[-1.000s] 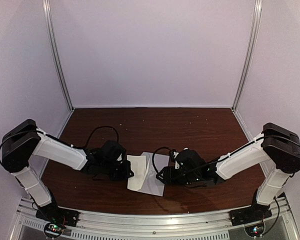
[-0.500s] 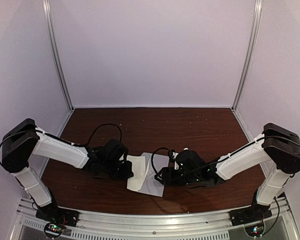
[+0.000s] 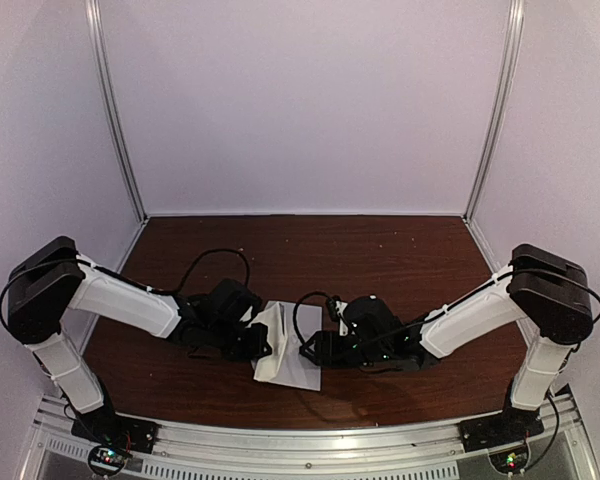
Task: Place the letter into the envelope and seal it
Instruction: Place the letter in the envelope.
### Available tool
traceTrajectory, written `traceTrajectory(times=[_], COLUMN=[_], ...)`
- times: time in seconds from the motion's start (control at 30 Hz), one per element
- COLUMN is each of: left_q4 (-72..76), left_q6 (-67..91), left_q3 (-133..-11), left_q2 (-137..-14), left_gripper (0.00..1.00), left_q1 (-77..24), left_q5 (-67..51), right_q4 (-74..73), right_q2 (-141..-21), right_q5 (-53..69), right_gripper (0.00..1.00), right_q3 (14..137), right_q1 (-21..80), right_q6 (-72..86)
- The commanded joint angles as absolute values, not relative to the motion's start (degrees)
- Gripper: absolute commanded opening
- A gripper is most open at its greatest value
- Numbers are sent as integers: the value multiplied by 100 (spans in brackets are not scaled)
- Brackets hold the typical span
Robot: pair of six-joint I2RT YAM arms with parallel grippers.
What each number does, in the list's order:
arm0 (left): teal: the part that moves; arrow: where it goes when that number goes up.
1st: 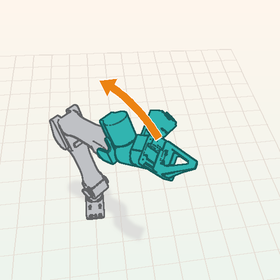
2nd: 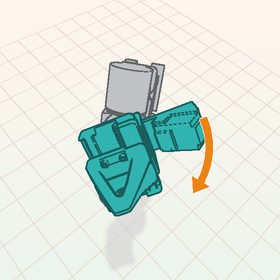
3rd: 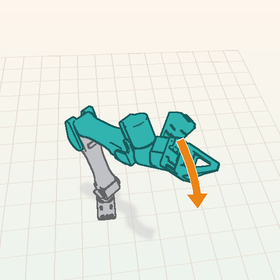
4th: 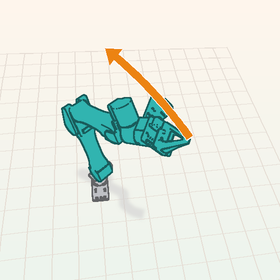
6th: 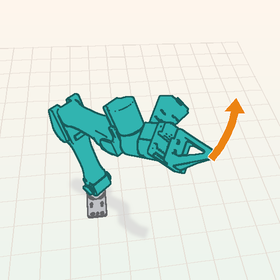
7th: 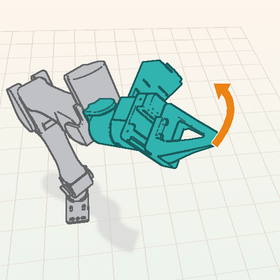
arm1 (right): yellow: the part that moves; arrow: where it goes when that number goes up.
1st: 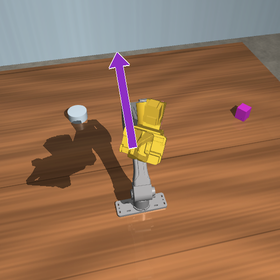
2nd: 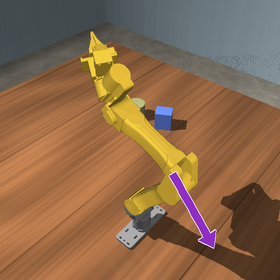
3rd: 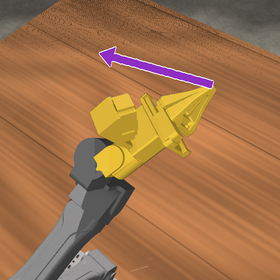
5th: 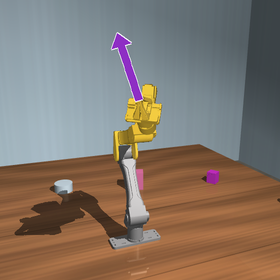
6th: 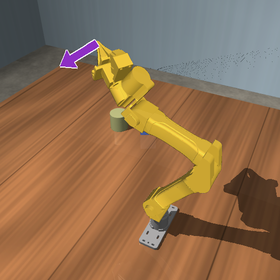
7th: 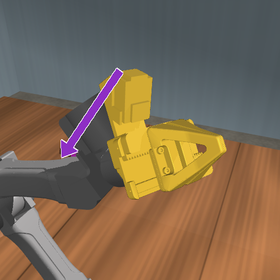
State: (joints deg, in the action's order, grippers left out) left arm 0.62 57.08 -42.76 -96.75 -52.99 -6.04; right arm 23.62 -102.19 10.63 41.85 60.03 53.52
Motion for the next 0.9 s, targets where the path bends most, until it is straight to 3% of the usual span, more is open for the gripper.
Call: traceTrajectory(times=[0.0, 0.87], left_q4=[469, -776], left_q6=[5655, 6093], left_q3=[-4403, -4277], left_q2=[-9776, -9106], left_gripper=[0, 0], left_q1=[-5367, -5370], left_q5=[-887, -201], right_q4=[2239, 1750], right_q2=[-10310, -9857], right_q5=[1263, 634], right_gripper=[66, 66], right_q3=[4191, 3965], right_q1=[6047, 5963], right_q6=[5295, 5298])
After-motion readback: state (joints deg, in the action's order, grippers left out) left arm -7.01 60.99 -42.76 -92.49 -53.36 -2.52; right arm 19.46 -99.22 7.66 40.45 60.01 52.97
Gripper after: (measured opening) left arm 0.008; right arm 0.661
